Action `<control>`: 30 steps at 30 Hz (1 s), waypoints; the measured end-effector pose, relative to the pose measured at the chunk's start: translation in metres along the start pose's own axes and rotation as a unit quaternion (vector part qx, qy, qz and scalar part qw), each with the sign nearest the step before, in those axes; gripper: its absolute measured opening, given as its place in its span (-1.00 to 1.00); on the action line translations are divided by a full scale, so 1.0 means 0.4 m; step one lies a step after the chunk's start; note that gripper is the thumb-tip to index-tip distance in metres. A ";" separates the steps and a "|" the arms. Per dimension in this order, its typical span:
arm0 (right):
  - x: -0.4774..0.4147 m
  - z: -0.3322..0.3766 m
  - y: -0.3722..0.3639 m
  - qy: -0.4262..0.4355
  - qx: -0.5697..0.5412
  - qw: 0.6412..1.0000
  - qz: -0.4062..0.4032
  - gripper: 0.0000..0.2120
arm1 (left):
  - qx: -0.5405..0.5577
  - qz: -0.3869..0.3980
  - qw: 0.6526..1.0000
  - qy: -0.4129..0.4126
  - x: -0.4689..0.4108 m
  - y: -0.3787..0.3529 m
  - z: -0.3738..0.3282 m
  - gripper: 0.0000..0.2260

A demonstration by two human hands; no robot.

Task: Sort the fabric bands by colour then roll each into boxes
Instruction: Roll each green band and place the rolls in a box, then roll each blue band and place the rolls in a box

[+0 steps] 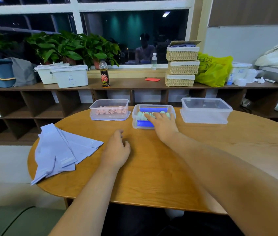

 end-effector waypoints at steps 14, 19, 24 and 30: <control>-0.054 0.185 0.046 0.119 -0.032 0.983 -0.133 -0.41 | -0.065 -0.089 0.994 -0.002 0.062 0.152 0.047 -0.61; -0.023 0.428 0.055 0.203 -0.193 0.960 0.005 -0.64 | -0.049 -0.133 0.981 0.134 0.097 0.353 0.213 -0.65; -0.041 0.599 0.034 0.184 -0.315 0.913 0.181 -0.69 | -0.029 -0.099 0.957 0.270 0.109 0.472 0.408 -0.50; -0.045 0.686 0.014 0.199 -0.252 0.930 0.180 -0.47 | 0.002 -0.039 0.947 0.320 -0.060 0.547 0.716 -0.02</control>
Point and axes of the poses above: each hand's wrist, its own x-axis away from the middle knuckle, its own y-axis out of the back of the hand, z = x × y, the point moved 8 cm from there along -x, towards the middle knuckle, and after that the axes turned 14 degrees about z, right-handed, at the moved point
